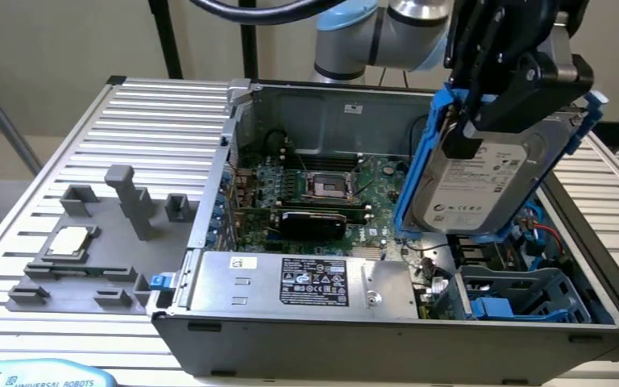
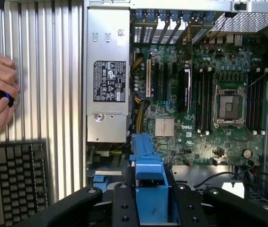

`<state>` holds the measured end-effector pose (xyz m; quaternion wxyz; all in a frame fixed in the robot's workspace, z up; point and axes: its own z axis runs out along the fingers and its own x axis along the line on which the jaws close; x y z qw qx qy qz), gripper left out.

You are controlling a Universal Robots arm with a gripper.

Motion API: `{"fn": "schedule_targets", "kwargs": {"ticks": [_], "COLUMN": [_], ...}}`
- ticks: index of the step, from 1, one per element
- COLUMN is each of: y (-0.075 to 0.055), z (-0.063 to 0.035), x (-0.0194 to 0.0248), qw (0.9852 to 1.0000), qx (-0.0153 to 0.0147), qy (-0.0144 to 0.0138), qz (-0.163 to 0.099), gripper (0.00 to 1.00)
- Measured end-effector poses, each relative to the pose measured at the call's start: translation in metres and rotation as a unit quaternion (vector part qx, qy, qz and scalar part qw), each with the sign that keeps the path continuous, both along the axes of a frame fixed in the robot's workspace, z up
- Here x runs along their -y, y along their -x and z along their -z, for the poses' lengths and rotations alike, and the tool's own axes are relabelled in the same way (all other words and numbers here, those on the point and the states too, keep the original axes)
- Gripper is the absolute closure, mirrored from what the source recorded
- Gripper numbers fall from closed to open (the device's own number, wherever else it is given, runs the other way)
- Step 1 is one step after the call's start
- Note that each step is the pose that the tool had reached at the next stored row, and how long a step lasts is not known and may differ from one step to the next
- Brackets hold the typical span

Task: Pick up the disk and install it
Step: 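Pick up the disk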

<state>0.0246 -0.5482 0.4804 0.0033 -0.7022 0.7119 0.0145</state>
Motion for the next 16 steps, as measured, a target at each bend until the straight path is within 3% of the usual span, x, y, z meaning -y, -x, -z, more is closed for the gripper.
{"fn": "schedule_targets", "kwargs": {"ticks": [10,16], "y": [-0.031,-0.054], "z": [0.0012,0.0071], "x": [0.0244,0.0328], "qw": [1.0,1.0], "qx": [-0.0005,-0.0007], "qy": [0.0001,-0.0002], "qz": [0.0,0.0], "gripper": [0.67,0.67]}}
